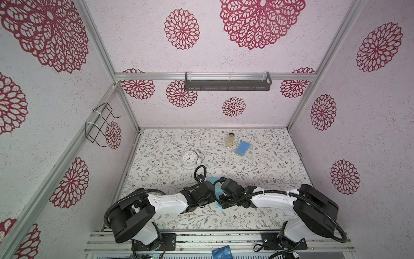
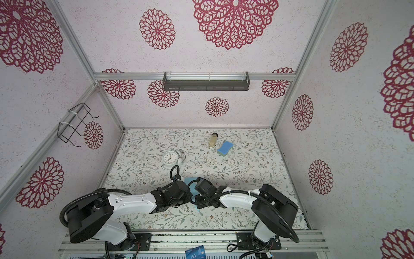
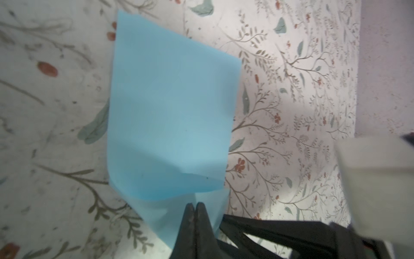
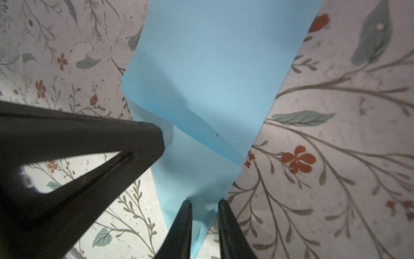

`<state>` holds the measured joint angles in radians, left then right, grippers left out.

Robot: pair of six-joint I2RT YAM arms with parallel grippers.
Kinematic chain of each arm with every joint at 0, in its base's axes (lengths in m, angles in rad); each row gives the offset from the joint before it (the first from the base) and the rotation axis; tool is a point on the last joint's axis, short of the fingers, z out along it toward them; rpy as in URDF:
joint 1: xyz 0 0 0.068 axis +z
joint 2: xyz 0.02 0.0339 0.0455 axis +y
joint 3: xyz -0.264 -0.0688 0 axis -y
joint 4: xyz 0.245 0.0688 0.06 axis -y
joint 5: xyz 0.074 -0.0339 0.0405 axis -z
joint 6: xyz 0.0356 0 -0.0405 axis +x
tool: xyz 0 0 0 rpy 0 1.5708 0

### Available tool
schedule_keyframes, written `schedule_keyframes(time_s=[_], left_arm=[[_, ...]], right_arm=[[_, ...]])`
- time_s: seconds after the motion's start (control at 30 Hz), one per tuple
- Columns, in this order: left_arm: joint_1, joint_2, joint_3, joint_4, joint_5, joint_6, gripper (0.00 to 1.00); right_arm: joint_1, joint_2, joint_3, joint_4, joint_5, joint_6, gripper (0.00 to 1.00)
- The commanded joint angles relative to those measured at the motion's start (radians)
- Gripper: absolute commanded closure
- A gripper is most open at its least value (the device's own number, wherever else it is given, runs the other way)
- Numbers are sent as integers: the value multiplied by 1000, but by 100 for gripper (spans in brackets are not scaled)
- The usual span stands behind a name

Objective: Fold a paper plane with a square sheet of paper (fold left side to right side)

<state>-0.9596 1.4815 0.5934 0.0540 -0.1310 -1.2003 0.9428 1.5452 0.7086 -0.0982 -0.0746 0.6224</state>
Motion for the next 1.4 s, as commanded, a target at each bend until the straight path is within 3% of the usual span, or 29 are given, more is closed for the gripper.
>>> schedule_keyframes(time_s=[0.0, 0.23, 0.6, 1.07, 1.23, 1.37], left_arm=[[-9, -52, -12, -2, -30, 77, 100], [-9, -63, -38, 31, 28, 117, 100], [-9, 34, -25, 106, 131, 169, 100], [-8, 100, -35, 114, 122, 123, 100], [-10, 110, -46, 117, 108, 86, 100], [-9, 103, -49, 110, 97, 72, 100]], right_arm=[[-9, 27, -24, -57, 35, -25, 76], [-14, 29, -29, -49, 32, -26, 78], [-21, 30, -34, -46, 27, -30, 80], [-33, 13, -28, -47, 0, -33, 81], [-38, -67, -14, -83, -10, -25, 74], [-38, -137, -18, -108, -30, -19, 63]])
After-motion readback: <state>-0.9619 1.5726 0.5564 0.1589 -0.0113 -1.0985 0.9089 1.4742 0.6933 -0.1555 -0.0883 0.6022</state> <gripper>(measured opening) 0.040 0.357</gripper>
